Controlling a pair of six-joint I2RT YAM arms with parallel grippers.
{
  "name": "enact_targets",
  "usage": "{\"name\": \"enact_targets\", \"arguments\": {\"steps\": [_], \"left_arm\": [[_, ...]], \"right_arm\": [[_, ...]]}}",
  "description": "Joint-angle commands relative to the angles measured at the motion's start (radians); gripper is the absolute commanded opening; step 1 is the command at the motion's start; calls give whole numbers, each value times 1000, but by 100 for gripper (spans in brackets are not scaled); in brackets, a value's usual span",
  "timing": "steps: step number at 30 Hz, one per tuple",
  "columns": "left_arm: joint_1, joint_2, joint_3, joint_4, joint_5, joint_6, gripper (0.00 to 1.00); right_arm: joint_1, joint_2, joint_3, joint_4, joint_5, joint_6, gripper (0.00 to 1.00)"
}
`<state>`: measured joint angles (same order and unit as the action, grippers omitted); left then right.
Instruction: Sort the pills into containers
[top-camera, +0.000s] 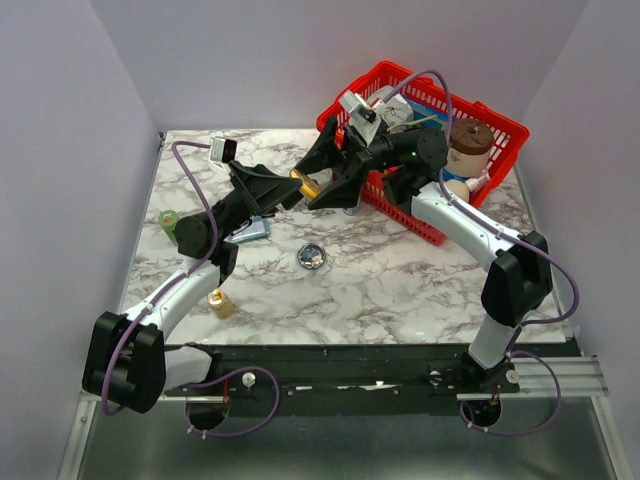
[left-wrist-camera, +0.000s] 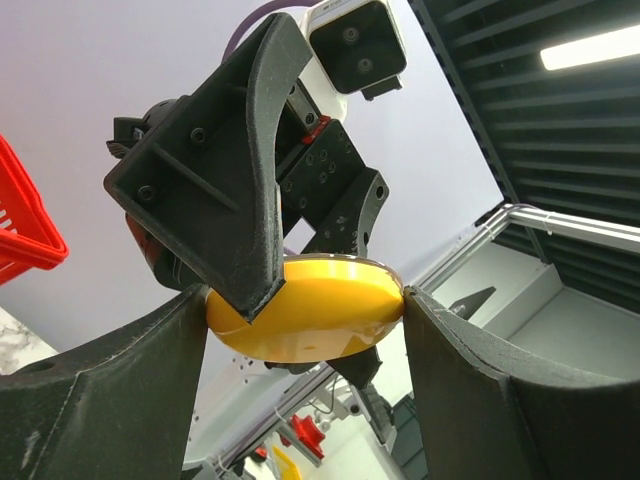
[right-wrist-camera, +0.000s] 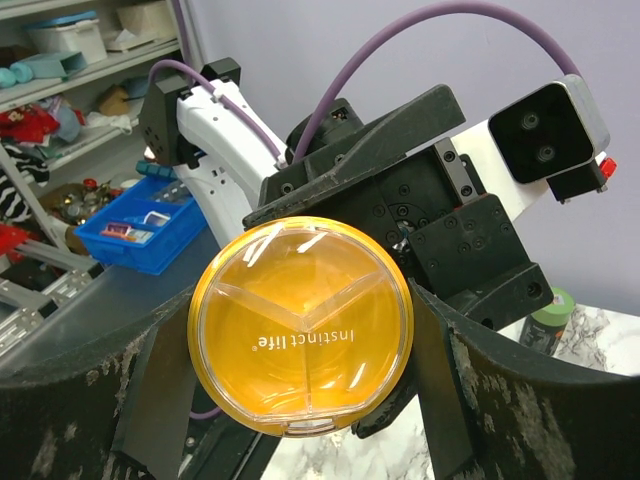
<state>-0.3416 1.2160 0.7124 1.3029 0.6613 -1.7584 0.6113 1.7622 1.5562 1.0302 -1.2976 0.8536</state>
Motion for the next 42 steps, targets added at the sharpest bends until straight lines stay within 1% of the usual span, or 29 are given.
{"name": "enact_targets", "arguments": {"steps": [1, 2, 5, 12, 15, 21, 26, 29, 32, 36, 39, 42], "left_arm": [[6, 5, 13, 309, 132, 13, 32], [6, 4, 15, 300, 139, 23, 32], [6, 2, 16, 274, 150, 34, 32], [7, 7, 28, 256, 185, 39, 32], [7, 10, 30, 254, 193, 37, 32], [9, 11, 29, 248, 166, 42, 30], [12, 2, 30, 193, 141, 82, 30], [16, 7, 39, 188, 144, 83, 30], [19, 13, 44, 190, 155, 82, 30], [26, 16, 48, 191, 176, 83, 29], [39, 20, 50, 194, 214, 82, 29], [59, 27, 44, 208, 254, 79, 29]], "right_arm": [[-38, -44, 31, 15, 63, -67, 77], [-38, -46, 34, 14, 57, -71, 80], [-38, -50, 39, 1, 38, -83, 87], [-38, -60, 62, -114, 0, -183, 99], [-36, -61, 62, -174, 1, -215, 99], [-15, -75, 28, -191, -20, -246, 99], [-1, -83, 24, -185, -51, -246, 99], [8, -87, 25, -202, -60, -252, 100], [22, -96, 18, -274, -65, -312, 100], [25, -102, 18, -285, -84, -323, 100], [24, -112, 51, -364, -110, -372, 100], [25, -132, 93, -536, -117, -496, 100]]}}
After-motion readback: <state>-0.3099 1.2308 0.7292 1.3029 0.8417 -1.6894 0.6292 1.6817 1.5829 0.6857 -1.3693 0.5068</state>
